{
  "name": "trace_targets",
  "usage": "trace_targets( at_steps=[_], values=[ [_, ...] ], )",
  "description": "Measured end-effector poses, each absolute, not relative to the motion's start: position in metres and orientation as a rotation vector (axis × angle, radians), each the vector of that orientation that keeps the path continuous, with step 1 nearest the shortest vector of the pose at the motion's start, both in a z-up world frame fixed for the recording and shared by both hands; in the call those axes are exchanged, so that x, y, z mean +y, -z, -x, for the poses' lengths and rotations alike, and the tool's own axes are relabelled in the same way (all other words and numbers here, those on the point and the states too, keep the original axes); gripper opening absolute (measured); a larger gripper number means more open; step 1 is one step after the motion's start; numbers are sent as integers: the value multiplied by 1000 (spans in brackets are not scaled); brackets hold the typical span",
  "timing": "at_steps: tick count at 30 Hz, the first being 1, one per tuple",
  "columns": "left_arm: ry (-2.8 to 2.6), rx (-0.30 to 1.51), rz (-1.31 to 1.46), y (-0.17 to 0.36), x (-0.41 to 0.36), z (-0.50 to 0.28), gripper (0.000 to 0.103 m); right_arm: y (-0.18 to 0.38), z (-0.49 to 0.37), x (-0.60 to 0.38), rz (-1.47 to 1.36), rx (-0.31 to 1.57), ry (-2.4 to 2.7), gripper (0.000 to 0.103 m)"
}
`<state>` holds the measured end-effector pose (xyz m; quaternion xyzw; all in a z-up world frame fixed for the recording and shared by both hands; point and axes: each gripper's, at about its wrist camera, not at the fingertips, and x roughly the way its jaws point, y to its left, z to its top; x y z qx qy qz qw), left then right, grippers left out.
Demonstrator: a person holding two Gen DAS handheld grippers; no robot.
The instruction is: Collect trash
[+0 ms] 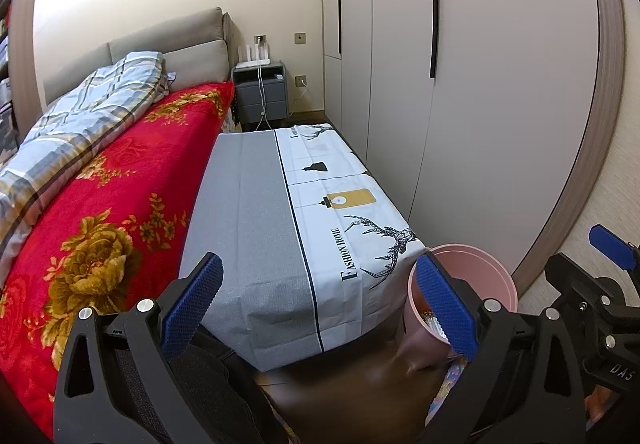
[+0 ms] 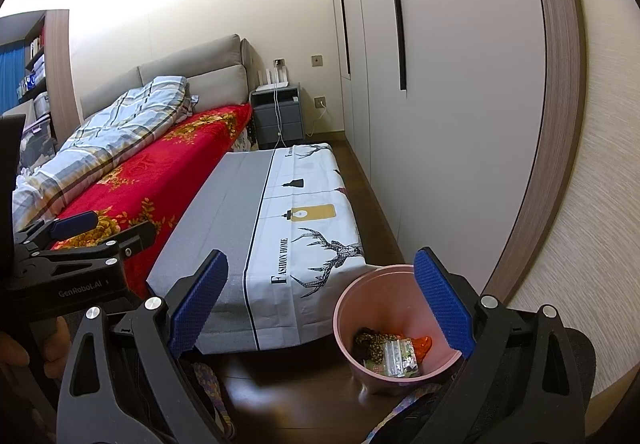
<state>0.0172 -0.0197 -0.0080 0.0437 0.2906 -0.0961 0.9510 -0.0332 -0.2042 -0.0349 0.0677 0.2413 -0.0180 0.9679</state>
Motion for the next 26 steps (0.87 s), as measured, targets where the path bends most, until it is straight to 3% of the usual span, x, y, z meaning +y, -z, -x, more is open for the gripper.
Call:
trace_targets(
  at_steps=[26],
  values=[
    [217, 587, -97, 8, -21, -15, 94, 38, 37, -210, -158, 498, 57, 93]
  ],
)
